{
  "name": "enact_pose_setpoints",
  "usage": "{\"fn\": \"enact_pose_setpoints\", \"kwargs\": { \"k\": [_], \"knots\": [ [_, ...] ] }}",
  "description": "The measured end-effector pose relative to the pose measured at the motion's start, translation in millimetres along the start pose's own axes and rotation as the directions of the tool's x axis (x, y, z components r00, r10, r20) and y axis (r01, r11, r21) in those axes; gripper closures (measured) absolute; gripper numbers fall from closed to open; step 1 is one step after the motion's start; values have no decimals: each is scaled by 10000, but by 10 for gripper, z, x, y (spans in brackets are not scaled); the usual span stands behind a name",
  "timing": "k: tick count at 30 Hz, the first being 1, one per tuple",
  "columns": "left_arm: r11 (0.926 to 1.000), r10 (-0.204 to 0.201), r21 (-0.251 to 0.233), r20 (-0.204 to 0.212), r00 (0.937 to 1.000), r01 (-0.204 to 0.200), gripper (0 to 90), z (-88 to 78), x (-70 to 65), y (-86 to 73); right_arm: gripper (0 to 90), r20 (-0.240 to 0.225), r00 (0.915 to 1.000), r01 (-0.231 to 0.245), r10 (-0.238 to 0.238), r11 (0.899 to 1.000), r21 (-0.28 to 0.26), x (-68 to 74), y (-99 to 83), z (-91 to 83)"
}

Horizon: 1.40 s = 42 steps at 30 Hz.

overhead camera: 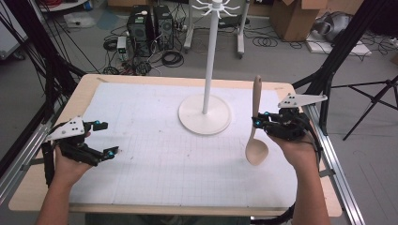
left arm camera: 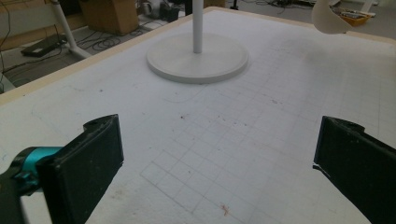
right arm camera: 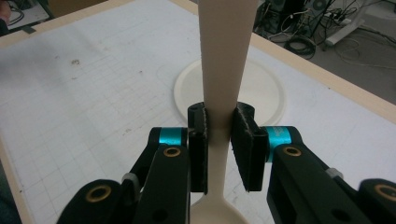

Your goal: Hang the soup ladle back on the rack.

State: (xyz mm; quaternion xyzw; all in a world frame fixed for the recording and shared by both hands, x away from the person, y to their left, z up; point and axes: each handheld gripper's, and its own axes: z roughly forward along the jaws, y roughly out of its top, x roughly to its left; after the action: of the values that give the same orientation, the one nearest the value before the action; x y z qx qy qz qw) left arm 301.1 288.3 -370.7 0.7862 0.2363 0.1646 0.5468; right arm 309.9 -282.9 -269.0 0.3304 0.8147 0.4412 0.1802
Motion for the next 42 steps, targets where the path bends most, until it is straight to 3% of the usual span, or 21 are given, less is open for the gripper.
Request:
{"fn": "enact_pose_setpoints", "kwargs": {
  "k": [22, 33, 42],
  "knots": [
    [10000, 32, 32, 29, 10000, -32, 17, 2, 7, -3, 771, 95, 9999, 57, -56, 9999, -152, -162, 304, -118],
    [10000, 25, 0, 2, 10000, -25, 17, -7, 12, -2, 771, 79, 9995, 300, -303, 9990, 323, -259, 757, -53],
    [10000, -14, -57, -50, 10000, 14, 17, -39, 24, -2, 771, 22, 9993, 371, -373, 9976, 580, -380, 1006, 33]
  ]
}}
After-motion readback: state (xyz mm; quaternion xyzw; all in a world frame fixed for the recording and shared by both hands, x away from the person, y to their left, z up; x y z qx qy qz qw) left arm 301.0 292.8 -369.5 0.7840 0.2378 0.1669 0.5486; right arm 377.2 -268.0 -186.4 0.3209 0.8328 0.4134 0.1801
